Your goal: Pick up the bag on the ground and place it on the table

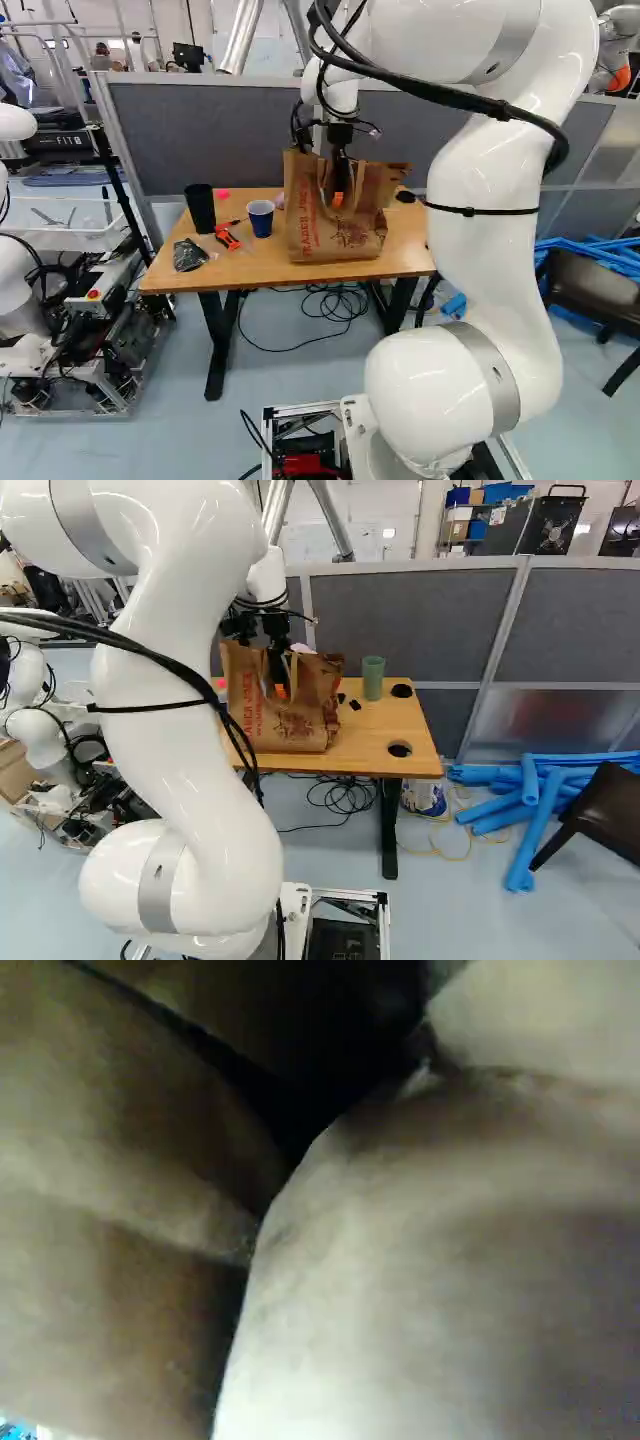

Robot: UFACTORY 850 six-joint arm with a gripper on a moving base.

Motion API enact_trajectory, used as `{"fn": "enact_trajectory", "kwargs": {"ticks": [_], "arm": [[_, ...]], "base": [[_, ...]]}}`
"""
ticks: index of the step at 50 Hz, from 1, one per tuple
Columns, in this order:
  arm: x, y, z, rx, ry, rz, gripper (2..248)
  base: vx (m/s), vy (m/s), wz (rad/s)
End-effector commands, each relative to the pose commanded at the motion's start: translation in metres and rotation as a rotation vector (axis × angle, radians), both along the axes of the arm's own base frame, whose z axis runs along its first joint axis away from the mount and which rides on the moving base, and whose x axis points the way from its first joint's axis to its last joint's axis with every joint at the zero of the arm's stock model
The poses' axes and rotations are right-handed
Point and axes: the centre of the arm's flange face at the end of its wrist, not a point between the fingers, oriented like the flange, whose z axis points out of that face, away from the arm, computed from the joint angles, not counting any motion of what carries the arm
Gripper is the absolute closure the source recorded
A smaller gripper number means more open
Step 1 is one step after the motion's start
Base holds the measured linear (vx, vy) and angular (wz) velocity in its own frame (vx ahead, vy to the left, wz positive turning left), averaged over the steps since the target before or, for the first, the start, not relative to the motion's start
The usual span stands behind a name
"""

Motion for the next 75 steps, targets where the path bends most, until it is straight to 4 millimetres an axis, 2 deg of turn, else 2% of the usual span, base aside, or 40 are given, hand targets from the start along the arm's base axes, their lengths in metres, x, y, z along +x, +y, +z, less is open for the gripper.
{"fn": "enact_trajectory", "kwargs": {"ticks": [1, 2, 6, 7, 11, 12, 17, 18, 22, 23, 75], "arm": [[0.000, 0.000, 0.000, 0.000, 0.000, 0.000, 170], [0.000, 0.000, 0.000, 0.000, 0.000, 0.000, 135], [0.000, 0.000, 0.000, 0.000, 0.000, 0.000, 135], [0.000, 0.000, 0.000, 0.000, 0.000, 0.000, 99], [0.000, 0.000, 0.000, 0.000, 0.000, 0.000, 99], [0.000, 0.000, 0.000, 0.000, 0.000, 0.000, 63], [-0.001, 0.000, 0.002, 0.000, -0.003, 0.000, 63], [-0.001, 0.000, 0.003, 0.000, -0.005, 0.000, 26], [-0.003, 0.000, 0.008, 0.001, -0.013, 0.000, 26], [-0.004, 0.000, 0.009, 0.001, -0.016, 0.000, 3], [-0.038, -0.003, 0.092, 0.013, -0.163, 0.000, 3]], "base": [[0.000, 0.000, 0.000], [0.000, 0.000, 0.000], [0.000, 0.000, 0.000], [0.000, 0.000, 0.000], [0.000, 0.000, 0.000], [0.000, 0.000, 0.000], [0.000, 0.000, 0.000], [0.000, 0.000, 0.000], [0.000, 0.000, 0.000], [0.000, 0.000, 0.000], [0.000, 0.000, 0.000]]}}
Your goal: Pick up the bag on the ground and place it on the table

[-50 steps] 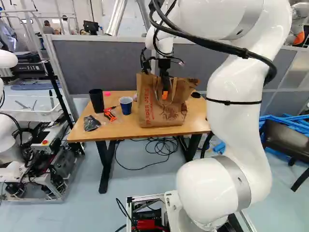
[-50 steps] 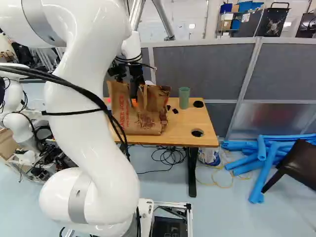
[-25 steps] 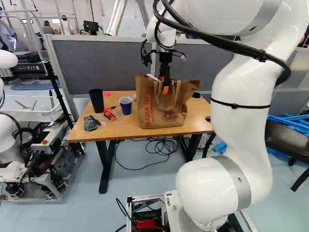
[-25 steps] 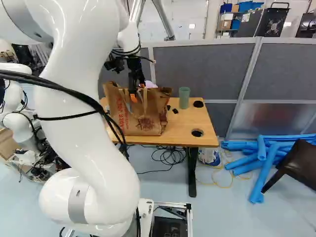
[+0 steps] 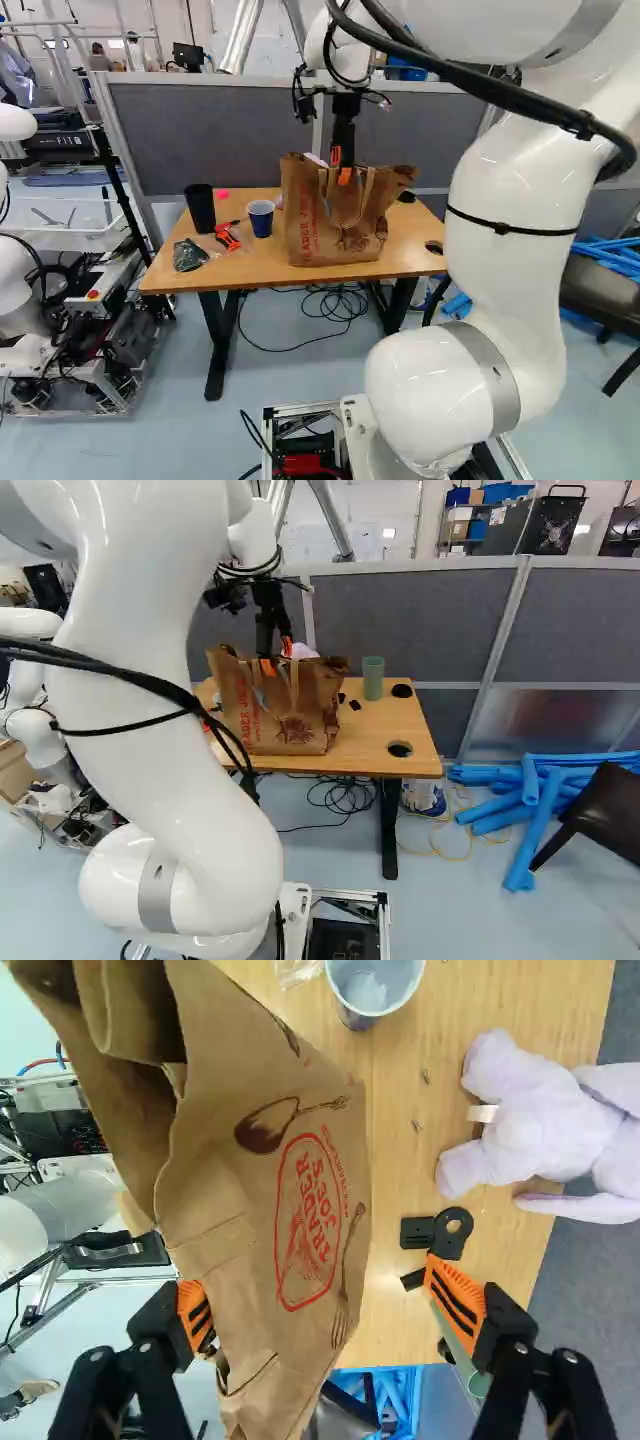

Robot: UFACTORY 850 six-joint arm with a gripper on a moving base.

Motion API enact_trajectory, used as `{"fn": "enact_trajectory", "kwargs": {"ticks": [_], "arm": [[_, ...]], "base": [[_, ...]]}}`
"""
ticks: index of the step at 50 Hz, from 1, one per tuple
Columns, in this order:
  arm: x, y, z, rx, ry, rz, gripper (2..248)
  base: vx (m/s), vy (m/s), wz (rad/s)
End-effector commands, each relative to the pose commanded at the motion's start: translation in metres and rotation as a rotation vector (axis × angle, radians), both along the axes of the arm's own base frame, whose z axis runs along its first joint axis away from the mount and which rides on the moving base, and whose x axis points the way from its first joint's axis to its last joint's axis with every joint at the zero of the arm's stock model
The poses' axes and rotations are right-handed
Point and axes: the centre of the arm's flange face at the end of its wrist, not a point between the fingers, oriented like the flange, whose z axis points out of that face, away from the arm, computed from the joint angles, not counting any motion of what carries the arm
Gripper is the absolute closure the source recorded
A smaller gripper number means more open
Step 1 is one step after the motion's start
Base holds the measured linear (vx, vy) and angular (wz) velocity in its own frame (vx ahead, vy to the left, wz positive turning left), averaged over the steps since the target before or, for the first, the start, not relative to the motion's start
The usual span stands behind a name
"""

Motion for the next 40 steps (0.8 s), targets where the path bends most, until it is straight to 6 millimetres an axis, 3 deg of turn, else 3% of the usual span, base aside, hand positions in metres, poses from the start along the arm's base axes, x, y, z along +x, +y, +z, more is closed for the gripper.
{"fn": "enact_trajectory", "kwargs": {"ticks": [40], "arm": [[-0.028, -0.002, 0.061, 0.009, -0.118, 0.000, 3]], "base": [[0.000, 0.000, 0.000]]}}
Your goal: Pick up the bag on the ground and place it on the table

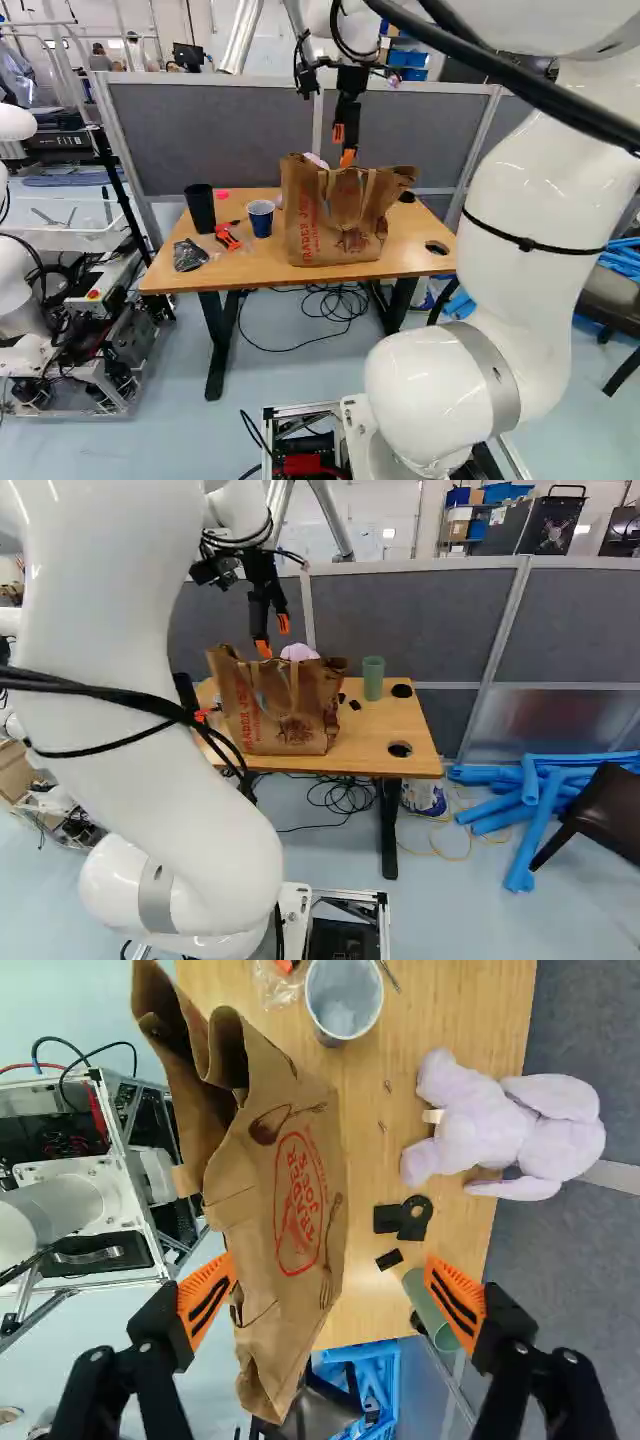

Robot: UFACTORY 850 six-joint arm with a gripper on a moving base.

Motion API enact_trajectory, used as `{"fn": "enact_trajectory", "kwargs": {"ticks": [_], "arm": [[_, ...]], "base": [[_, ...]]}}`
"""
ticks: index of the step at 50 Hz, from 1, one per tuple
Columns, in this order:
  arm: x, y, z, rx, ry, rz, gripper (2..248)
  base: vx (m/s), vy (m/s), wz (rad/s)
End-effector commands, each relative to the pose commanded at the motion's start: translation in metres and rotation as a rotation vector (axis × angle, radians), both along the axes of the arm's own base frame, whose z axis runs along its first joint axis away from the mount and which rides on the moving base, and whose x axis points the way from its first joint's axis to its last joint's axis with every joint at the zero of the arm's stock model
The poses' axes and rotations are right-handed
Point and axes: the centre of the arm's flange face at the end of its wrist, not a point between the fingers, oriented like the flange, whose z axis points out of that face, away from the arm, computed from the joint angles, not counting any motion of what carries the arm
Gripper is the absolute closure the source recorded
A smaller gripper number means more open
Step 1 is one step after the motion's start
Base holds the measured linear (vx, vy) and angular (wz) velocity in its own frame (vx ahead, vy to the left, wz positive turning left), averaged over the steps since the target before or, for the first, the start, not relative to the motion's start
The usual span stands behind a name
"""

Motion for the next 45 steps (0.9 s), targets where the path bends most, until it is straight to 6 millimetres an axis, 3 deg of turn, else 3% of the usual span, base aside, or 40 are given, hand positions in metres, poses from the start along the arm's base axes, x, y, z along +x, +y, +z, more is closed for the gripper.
{"fn": "enact_trajectory", "kwargs": {"ticks": [45], "arm": [[-0.0026, -0.0002, 0.0055, 0.001, -0.011, 0.000, 3]], "base": [[0.000, 0.000, 0.000]]}}
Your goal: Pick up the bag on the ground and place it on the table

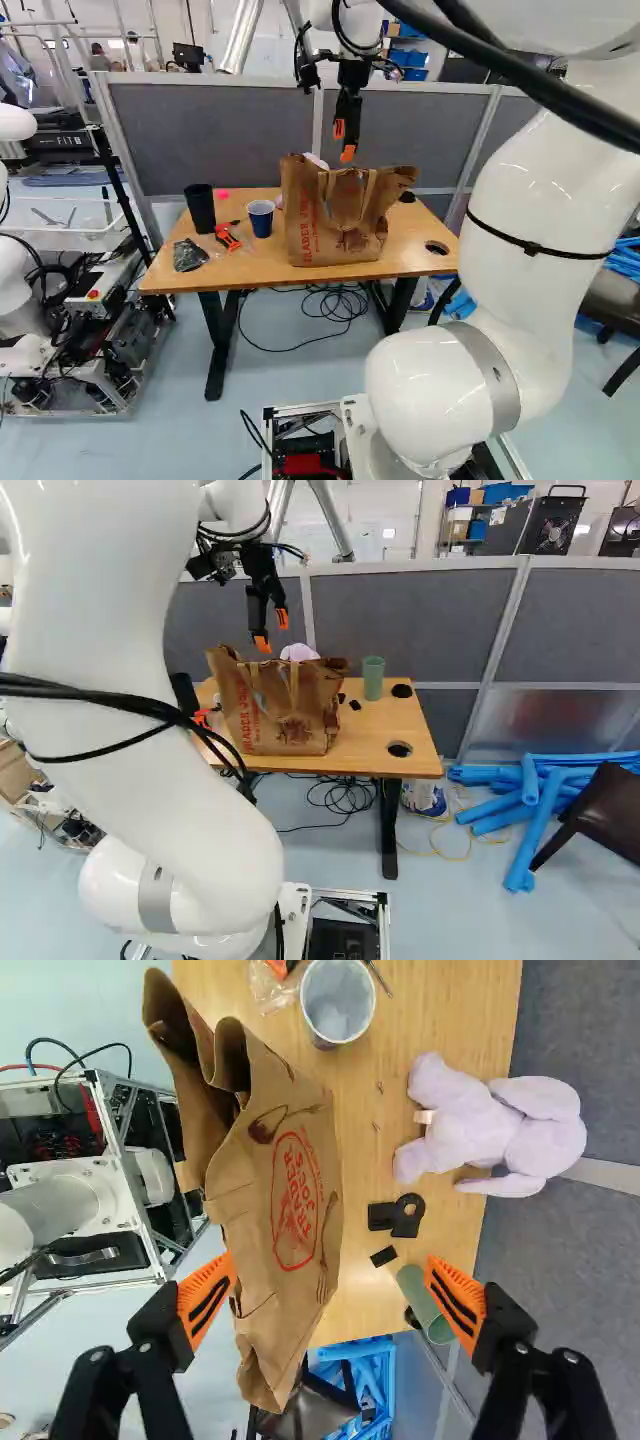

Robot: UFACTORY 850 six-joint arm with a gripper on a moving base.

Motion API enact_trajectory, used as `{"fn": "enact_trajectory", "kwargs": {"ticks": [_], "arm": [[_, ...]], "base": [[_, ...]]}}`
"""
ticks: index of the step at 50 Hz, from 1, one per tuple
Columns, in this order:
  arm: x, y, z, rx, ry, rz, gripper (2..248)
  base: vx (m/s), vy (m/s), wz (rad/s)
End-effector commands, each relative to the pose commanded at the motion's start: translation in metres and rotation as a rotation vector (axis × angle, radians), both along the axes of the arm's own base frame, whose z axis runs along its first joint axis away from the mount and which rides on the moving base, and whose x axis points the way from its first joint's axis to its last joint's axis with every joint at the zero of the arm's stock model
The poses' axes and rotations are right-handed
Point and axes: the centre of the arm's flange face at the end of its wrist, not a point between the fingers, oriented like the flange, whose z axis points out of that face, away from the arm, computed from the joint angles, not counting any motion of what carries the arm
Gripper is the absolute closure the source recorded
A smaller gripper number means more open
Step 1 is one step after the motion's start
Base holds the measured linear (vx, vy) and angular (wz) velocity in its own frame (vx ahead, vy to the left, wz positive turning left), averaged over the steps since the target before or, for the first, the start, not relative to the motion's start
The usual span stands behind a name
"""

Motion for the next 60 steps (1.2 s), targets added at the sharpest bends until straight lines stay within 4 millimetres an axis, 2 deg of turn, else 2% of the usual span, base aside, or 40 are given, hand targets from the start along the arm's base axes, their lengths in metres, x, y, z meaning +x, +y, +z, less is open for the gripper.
{"fn": "enact_trajectory", "kwargs": {"ticks": [18, 60], "arm": [[0.0000, 0.0000, 0.0000, 0.000, 0.000, 0.000, 3], [0.0000, 0.0000, 0.0000, 0.000, 0.000, 0.000, 3]], "base": [[-0.017, -0.002, 0.001], [-0.084, -0.001, 0.001]]}}
